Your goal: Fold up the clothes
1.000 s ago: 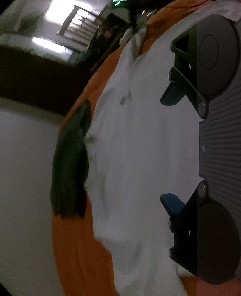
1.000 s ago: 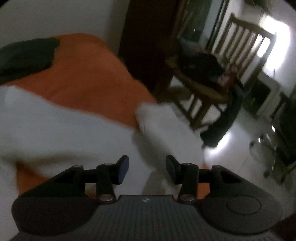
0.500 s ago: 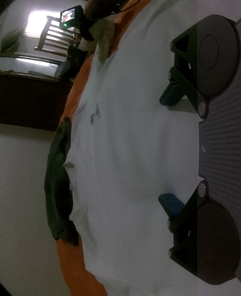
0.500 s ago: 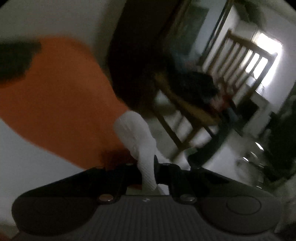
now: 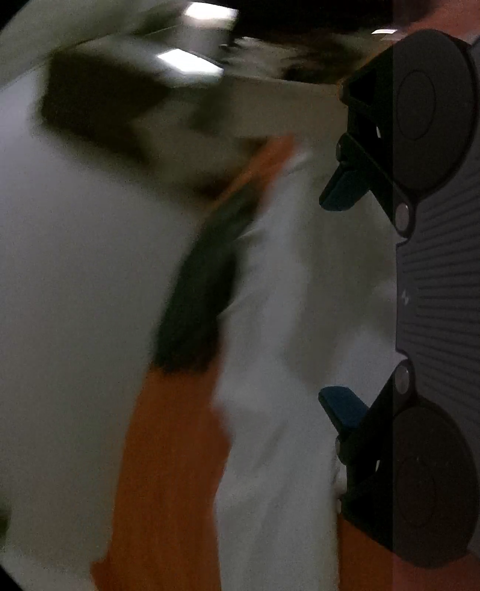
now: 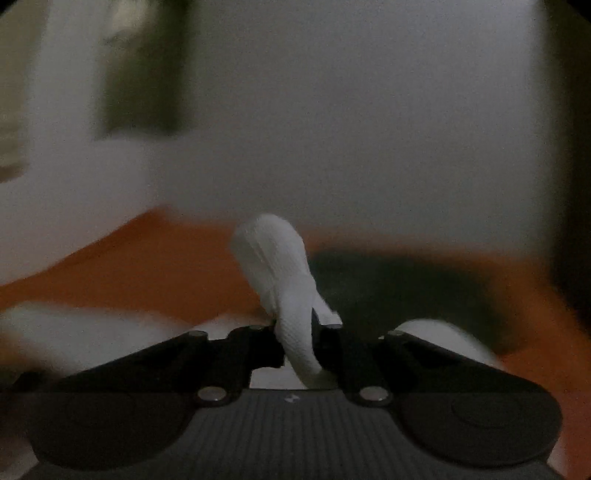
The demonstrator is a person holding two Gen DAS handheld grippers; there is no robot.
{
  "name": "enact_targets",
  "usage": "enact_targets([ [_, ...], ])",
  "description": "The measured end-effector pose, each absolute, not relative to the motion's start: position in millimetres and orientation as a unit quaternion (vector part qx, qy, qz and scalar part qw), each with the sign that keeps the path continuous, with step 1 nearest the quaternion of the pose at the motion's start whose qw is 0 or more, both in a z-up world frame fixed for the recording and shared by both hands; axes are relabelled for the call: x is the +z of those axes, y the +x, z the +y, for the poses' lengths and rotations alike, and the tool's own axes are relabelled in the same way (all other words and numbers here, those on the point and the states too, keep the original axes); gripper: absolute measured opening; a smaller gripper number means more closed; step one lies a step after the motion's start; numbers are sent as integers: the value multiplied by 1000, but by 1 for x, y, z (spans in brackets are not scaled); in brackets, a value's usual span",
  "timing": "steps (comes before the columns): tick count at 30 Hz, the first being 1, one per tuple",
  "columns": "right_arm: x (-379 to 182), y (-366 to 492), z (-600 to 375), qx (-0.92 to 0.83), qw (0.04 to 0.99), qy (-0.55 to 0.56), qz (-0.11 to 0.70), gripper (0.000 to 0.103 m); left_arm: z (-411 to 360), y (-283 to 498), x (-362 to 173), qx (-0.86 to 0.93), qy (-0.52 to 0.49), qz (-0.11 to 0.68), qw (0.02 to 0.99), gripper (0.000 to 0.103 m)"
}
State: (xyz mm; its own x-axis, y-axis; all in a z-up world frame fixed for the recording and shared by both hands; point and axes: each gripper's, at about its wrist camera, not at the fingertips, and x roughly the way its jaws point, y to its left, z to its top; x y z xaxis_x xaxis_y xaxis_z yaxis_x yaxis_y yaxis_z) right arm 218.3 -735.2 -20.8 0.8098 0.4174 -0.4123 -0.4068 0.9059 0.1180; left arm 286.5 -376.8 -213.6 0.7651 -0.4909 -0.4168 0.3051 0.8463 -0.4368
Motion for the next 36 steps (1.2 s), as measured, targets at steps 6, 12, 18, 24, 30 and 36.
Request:
enact_targets([
  [6, -76, 196, -676, 289, 903, -5, 317, 50, -293, 268, -218, -100, -279, 284, 912, 102],
  [12, -67, 147, -734, 231, 935, -1, 268, 99, -301, 290, -216, -151, -247, 335, 897, 102],
  [18, -118, 122, -799, -47, 932, -150, 327, 70, -349, 321, -226, -237, -224, 385, 863, 102],
  [24, -135, 140, -837, -25, 930, -195, 310, 61, -383, 337, -250, -271, -228, 420, 836, 102],
  [30, -149, 188, -844, -12, 916, -169, 364, 12, -403, 352, -260, -232, -230, 405, 854, 0],
  [36, -155, 151, -848, -75, 909, -163, 375, 17, -380, 346, -229, -187, -226, 353, 888, 0],
])
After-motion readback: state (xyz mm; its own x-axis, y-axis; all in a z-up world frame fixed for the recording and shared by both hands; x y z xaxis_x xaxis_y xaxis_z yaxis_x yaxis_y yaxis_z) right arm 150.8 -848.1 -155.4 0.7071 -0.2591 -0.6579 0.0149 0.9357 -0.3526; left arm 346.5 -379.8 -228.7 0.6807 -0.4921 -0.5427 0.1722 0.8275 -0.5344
